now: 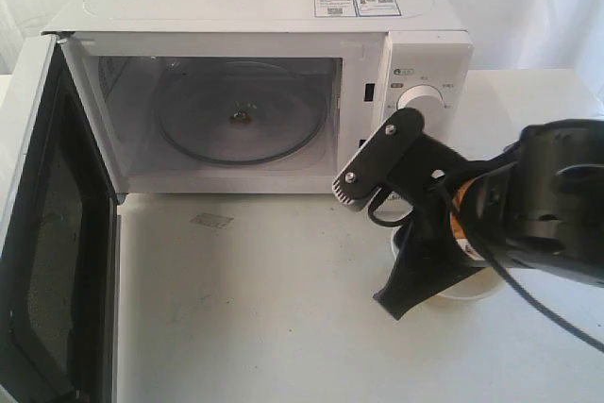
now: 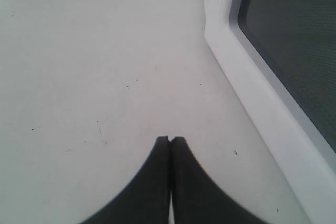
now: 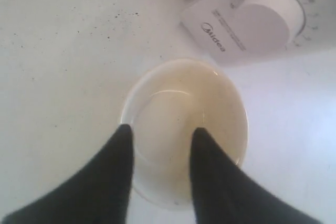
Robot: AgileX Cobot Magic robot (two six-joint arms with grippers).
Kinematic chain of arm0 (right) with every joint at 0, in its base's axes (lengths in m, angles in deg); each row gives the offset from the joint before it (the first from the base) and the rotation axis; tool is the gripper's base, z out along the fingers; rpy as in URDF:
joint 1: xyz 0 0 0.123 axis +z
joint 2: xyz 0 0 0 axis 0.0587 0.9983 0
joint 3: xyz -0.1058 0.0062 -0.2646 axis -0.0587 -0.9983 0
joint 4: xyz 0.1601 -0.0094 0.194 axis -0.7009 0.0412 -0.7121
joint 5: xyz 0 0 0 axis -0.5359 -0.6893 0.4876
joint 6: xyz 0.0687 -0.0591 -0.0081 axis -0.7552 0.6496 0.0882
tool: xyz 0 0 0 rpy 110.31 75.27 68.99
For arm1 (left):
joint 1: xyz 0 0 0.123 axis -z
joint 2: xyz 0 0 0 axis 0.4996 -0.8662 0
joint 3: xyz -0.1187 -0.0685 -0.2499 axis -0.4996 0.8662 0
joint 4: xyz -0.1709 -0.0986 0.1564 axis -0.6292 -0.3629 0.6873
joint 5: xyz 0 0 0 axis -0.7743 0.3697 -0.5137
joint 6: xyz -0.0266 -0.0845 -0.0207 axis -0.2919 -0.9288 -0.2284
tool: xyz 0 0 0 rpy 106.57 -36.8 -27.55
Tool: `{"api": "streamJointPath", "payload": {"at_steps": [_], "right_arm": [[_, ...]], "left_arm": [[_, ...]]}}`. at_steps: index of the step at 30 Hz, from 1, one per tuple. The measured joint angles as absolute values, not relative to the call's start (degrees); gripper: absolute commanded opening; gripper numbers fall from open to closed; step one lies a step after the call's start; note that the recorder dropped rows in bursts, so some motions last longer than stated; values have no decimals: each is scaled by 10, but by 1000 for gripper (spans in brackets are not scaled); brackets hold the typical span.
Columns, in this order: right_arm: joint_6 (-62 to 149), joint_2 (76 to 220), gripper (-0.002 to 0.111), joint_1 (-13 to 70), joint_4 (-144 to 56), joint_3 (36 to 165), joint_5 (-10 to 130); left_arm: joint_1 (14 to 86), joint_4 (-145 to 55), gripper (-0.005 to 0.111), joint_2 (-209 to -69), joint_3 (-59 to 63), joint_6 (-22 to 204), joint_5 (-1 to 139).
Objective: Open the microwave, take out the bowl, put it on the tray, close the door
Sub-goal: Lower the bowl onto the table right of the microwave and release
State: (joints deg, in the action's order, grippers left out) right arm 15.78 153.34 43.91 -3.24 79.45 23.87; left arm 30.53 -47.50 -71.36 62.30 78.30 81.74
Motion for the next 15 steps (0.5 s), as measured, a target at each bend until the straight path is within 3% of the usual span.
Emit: {"api": "streamJointPath", "payload": {"at_steps": [10,15], "right_arm": [[166,1352,0,439,-155,794,137],[220,1254,0,439,-225,794,176]], "left_arm": [[305,-475,0,-714,623,783,817],[305,-475,0,-714,623,783,817]]}}
